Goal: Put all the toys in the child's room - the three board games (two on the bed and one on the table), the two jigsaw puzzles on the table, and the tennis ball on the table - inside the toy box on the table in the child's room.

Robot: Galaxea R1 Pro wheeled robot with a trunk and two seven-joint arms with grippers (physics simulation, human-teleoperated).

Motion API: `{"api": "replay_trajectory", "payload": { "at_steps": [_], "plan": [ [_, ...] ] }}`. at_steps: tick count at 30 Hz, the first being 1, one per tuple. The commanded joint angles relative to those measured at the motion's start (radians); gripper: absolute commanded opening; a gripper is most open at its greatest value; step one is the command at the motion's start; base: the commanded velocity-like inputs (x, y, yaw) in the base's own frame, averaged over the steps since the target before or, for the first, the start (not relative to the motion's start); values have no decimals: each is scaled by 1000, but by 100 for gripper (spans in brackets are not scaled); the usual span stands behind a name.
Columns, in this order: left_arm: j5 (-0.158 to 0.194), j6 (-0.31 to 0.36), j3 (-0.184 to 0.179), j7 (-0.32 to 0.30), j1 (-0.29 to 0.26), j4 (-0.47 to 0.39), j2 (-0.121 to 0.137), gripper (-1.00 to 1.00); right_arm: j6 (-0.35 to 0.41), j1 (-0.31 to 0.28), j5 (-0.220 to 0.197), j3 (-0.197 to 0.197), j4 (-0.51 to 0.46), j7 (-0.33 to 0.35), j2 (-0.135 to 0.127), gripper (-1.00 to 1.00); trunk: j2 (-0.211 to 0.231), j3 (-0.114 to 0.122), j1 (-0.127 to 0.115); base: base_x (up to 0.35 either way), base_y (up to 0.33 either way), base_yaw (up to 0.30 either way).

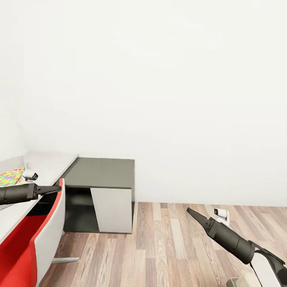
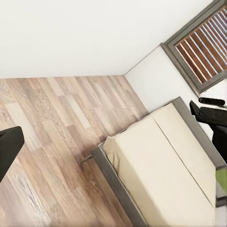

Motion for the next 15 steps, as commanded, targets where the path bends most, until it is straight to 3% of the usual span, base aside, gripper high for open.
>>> {"api": "replay_trajectory", "payload": {
  "at_steps": [1, 8, 15],
  "plan": [
    [0, 11, 0, -4, -1, 0, 0, 100, 7, -1, -4, 0, 0, 0, 0, 100, -2, -1, 0, -224, 141, -120],
    [0, 11, -1, -4, -1, 0, 0, 100, 7, -1, -4, 0, 0, 0, 0, 100, -2, 3, 0, -224, 131, -60],
    [0, 11, -2, -4, -1, 0, -4, 100, 7, -1, -4, 0, 0, 0, 0, 100, -2, 3, 0, -162, 30, -7]
  ]
}}
